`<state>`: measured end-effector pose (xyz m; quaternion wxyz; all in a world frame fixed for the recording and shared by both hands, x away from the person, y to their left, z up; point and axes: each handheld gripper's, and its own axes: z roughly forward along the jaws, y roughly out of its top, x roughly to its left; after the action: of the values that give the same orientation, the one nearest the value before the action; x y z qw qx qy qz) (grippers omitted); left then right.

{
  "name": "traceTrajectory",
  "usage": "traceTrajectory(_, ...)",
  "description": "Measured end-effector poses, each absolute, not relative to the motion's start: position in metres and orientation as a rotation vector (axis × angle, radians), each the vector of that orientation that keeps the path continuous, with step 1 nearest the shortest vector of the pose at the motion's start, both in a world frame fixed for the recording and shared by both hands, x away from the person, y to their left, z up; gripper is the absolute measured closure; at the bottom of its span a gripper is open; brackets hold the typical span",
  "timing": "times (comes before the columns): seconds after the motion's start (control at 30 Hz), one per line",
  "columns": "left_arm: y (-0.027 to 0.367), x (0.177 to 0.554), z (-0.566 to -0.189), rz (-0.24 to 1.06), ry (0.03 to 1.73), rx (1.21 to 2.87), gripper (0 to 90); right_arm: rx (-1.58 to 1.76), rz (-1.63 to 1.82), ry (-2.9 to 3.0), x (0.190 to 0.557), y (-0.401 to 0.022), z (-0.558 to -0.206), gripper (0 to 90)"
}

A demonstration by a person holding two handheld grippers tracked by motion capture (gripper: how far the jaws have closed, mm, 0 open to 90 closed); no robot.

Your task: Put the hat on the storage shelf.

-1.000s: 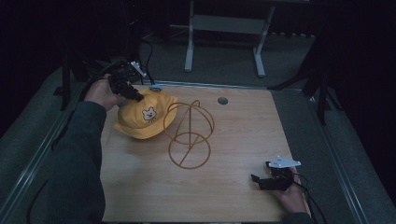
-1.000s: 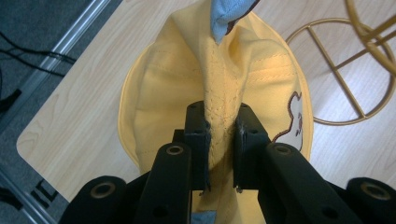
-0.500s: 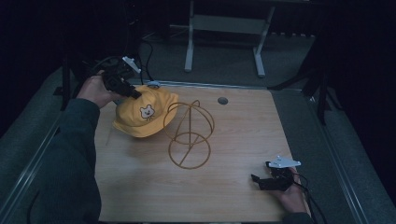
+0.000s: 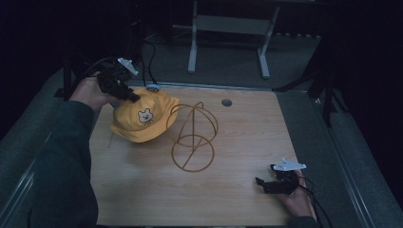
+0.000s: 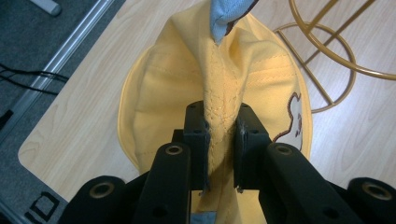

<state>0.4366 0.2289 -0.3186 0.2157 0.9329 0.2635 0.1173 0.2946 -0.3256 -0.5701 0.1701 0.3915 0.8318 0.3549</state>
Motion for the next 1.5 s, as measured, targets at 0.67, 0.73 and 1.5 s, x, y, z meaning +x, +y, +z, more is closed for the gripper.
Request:
traceTrajectory(0.67,0.236,0.427,-0.312,0.312,0.71,2.567,78.1,1.112,1.008,2.363,0.295,-0.326,-0.57,12.5)
traceTrajectory(0.73,0.237,0.427,-0.311,0.313,0.71,2.564,78.1,1.113,1.008,2.363,0.295,-0.326,-0.57,12.4)
traceTrajectory(1.5,0.252,0.414,-0.3,0.276,0.676,2.555,77.9,1.11,1.008,2.363,0.295,-0.326,-0.57,12.4)
